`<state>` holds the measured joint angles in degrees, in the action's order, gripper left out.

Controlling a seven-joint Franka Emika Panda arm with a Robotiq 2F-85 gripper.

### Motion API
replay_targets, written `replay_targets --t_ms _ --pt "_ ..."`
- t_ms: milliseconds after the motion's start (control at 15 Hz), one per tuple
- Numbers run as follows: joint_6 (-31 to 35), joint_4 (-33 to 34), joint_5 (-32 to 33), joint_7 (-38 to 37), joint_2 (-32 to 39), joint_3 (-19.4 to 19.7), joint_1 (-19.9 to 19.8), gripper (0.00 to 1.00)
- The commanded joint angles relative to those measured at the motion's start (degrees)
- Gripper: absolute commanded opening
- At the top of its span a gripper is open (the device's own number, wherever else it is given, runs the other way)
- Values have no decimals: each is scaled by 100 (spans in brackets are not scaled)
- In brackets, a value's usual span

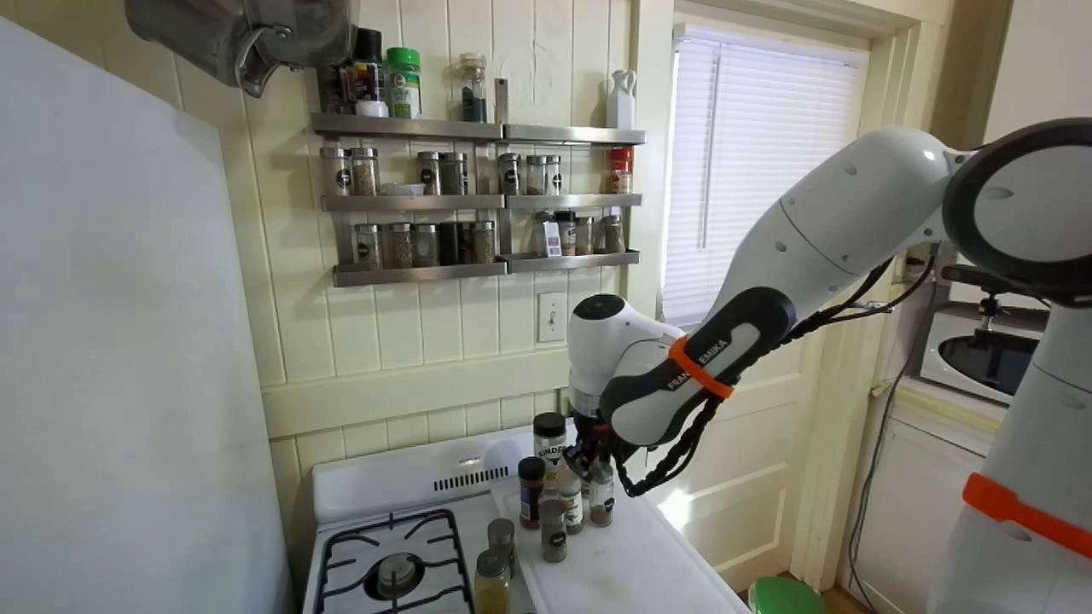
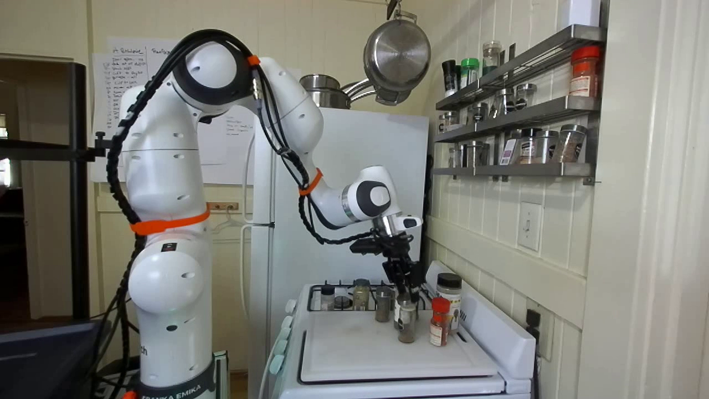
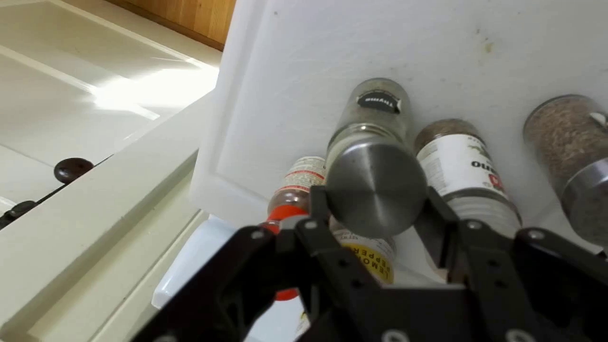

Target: Move the spice bottle forward

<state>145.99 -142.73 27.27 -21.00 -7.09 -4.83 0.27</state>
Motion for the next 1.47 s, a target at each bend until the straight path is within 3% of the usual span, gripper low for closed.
replay_targets --t_ms 0,600,1400 --pt "-274 -167 -407 135 -314 -83 101 24" --pt "-917 -415 -1521 462 -763 -227 350 24" --pt "-639 -882 -2511 1342 -469 -238 684 24"
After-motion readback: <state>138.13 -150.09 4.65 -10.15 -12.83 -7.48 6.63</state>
